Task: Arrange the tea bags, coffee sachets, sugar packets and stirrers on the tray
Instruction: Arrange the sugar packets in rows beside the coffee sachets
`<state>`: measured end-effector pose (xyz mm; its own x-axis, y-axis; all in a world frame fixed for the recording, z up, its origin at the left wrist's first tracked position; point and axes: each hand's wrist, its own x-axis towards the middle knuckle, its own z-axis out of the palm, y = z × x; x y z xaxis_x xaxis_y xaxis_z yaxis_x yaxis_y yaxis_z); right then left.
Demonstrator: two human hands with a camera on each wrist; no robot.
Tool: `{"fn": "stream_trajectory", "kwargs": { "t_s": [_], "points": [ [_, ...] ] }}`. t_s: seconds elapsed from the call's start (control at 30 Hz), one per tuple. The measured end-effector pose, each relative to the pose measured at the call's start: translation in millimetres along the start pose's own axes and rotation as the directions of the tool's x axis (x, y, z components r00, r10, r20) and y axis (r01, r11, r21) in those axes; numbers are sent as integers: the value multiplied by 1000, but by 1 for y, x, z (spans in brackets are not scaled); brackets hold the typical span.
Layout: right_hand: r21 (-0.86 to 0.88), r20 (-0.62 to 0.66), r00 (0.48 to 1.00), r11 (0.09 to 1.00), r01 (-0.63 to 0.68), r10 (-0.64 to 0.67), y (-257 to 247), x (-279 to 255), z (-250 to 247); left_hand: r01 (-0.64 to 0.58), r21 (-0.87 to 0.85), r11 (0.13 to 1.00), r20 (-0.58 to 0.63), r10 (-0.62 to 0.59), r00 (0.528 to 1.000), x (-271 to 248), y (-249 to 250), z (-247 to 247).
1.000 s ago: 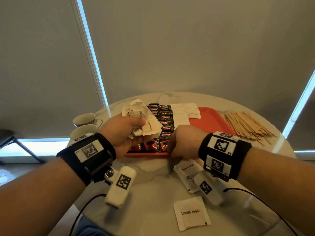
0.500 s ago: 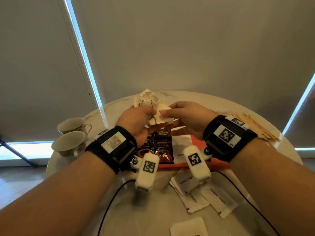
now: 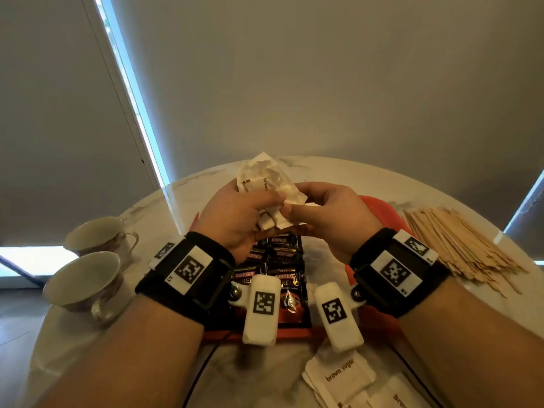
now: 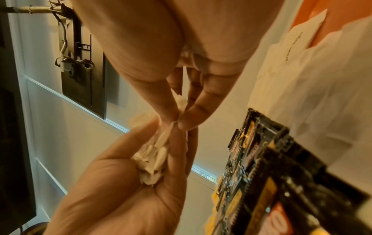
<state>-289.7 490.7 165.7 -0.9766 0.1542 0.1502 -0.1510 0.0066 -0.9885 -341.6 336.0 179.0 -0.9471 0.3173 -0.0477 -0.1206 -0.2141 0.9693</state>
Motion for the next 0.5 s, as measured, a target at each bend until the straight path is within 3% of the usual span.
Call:
{"fn": "stream_trajectory", "kwargs": {
  "t_s": [0.3, 0.5],
  "points": [
    [100, -48, 993, 989, -105, 110, 7, -5, 5, 27, -163, 986, -107, -45, 993, -2, -10, -10],
    [198, -50, 984, 967, -158, 171, 4, -7, 3, 51, -225, 973, -85, -71, 994, -4, -9, -8]
  ]
}}
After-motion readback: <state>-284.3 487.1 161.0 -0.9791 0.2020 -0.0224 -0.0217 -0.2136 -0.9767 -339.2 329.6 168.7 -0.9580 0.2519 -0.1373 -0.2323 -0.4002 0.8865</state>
